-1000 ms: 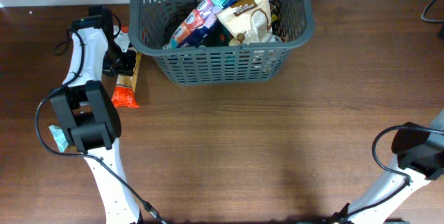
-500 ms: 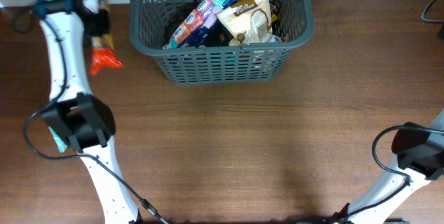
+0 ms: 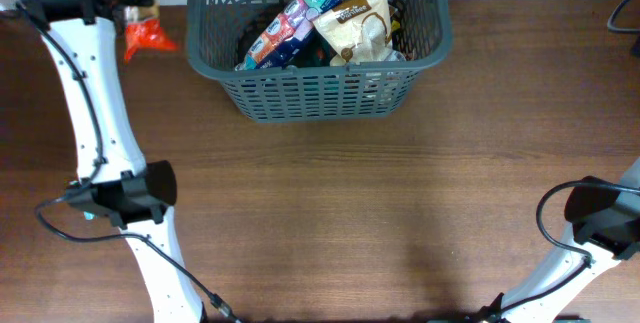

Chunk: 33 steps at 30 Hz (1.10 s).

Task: Pack container
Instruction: 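Lift the spaghetti pack upright with the left gripper over the basket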

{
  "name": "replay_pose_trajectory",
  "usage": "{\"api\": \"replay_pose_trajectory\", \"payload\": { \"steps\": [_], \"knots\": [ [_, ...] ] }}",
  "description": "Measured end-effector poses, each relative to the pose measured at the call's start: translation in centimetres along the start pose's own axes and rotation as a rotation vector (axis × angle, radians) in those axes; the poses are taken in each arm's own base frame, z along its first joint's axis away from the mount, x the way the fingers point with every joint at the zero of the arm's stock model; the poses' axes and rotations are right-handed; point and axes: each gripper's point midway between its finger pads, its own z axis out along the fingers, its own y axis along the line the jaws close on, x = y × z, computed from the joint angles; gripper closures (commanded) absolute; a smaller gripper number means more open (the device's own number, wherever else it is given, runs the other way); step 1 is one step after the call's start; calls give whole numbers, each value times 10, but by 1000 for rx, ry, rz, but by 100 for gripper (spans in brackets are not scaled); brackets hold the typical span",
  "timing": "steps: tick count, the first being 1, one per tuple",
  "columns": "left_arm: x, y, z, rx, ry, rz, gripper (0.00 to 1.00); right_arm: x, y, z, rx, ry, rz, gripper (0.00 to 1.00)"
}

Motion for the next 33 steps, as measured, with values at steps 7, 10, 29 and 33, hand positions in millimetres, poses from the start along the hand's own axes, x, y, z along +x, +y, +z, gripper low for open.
{"api": "replay_pose_trajectory", "payload": {
  "steps": [7,10,29,33],
  "knots": [
    [-47,-51,-77,47,-188,80,98,0,0,0,0,0,0,1],
    [-61,-68,-112,41,-262,107,98,0,0,0,0,0,0,1],
    [-66,-76,-148,-81,-299,198,98,0,0,0,0,0,1,1],
    [-65,-66,-149,-148,-287,203,98,0,0,0,0,0,0,1]
  ]
}}
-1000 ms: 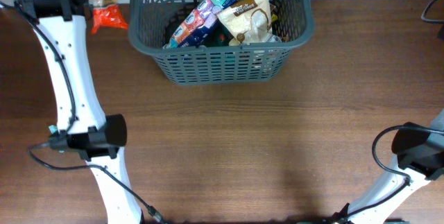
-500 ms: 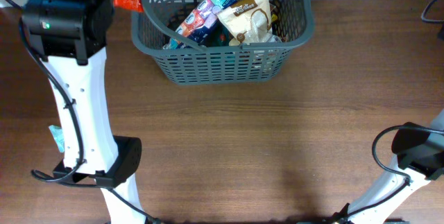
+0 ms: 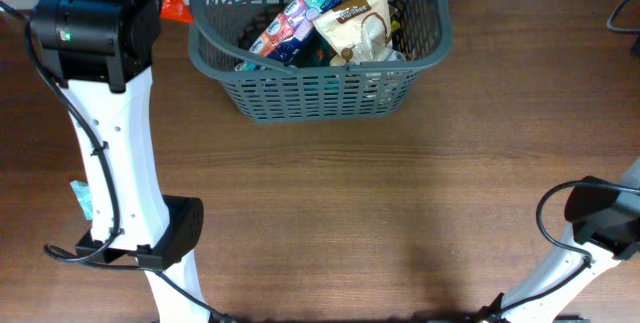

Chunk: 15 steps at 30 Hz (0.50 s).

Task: Pack container
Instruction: 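Lift the spaghetti pack upright with the left gripper over the basket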

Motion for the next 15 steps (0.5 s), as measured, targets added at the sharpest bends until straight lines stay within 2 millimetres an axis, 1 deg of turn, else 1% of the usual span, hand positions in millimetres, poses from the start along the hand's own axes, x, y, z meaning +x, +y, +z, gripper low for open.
{"api": "replay_pose_trajectory", "payload": {
  "steps": [6,10,13,15],
  "knots": [
    [7,13,0,-61,30,6,98,0,0,0,0,0,1,1],
    [8,16,1,-71,33,6,98,0,0,0,0,0,0,1],
    [7,15,1,-58,29,5,98,0,0,0,0,0,0,1],
    [6,9,2,-21,21,4,98,0,0,0,0,0,0,1]
  ]
}}
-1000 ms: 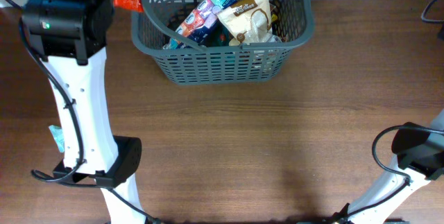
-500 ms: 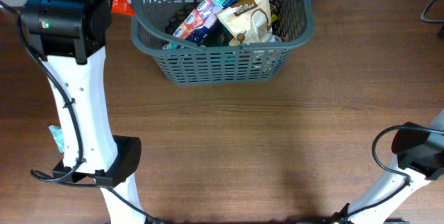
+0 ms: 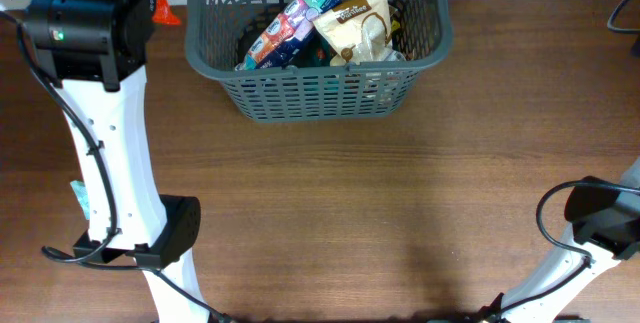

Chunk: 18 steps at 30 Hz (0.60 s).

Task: Pack container
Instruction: 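Lift the spaghetti pack upright with the left gripper over the basket, then lower the spaghetti pack into the basket and open the left gripper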

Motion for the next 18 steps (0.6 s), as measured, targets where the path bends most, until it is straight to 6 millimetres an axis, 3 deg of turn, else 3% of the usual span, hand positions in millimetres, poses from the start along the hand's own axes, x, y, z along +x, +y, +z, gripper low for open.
{"api": "replay_pose_trajectory", "payload": {
  "steps": [9,18],
  "knots": [
    [-5,-50,1,272,-39,3,98,0,0,0,0,0,0,1],
    [40,-97,54,417,108,11,98,0,0,0,0,0,-1,1]
  ]
}}
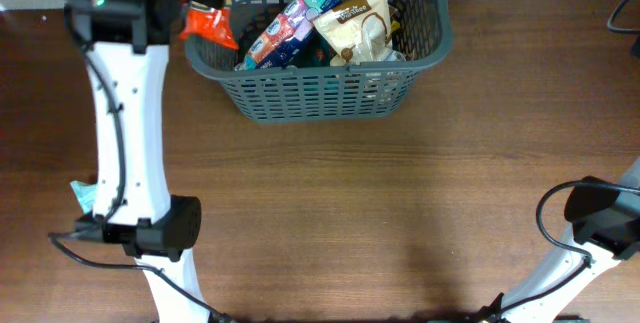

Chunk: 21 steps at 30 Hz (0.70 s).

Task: Pack container
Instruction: 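Lower the spaghetti pack into the basket and open the left gripper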

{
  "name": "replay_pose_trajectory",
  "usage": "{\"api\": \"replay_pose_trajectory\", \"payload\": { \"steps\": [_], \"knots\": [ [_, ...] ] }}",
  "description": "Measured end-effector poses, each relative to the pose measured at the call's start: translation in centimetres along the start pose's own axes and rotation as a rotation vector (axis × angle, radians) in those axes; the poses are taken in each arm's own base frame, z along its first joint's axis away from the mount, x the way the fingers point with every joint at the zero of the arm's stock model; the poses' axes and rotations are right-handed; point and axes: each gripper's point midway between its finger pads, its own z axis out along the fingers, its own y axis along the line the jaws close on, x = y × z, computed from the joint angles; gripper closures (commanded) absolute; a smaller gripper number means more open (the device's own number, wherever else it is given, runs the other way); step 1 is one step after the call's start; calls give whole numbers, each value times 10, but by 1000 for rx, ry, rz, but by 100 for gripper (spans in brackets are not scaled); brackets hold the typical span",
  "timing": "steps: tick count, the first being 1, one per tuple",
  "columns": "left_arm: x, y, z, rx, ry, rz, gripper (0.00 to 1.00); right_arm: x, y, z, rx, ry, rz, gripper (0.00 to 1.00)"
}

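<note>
A grey plastic basket [320,91] stands at the back middle of the table. It holds blue-and-white packets [288,25] and a tan-and-white bag [362,23]. My left gripper [192,5] is at the basket's left rim, shut on an orange-red packet [206,25] that hangs over that rim. The wrist housing hides most of its fingers. Only part of my right arm [600,218] shows at the lower right, and its gripper is out of view.
A small teal item [82,195] lies on the brown table [400,213] just left of the left arm's lower link. A dark cable [625,11] sits at the far right edge.
My left gripper has moved right with the orange-red packet, from just outside the basket's left corner to over its left rim. The right arm has not moved.
The left gripper held the orange-red packet at the far left, well away from the basket. Then it was closer, with the packet beside the basket's back left corner. Now the packet hangs over the left rim. The basket's contents are unchanged.
</note>
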Motion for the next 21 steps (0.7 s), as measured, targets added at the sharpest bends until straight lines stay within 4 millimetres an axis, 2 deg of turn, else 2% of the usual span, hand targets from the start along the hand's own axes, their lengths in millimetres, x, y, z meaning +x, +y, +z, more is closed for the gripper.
{"api": "replay_pose_trajectory", "payload": {
  "steps": [5,13,17,21],
  "knots": [
    [18,-14,33,59,47,0,98,0,0,0,0,0,1,1],
    [24,-60,53,148,68,41,98,0,0,0,0,0,1,1],
    [45,-85,71,200,127,58,98,0,0,0,0,0,1,1],
    [74,-96,91,224,200,58,98,0,0,0,0,0,1,1]
  ]
}}
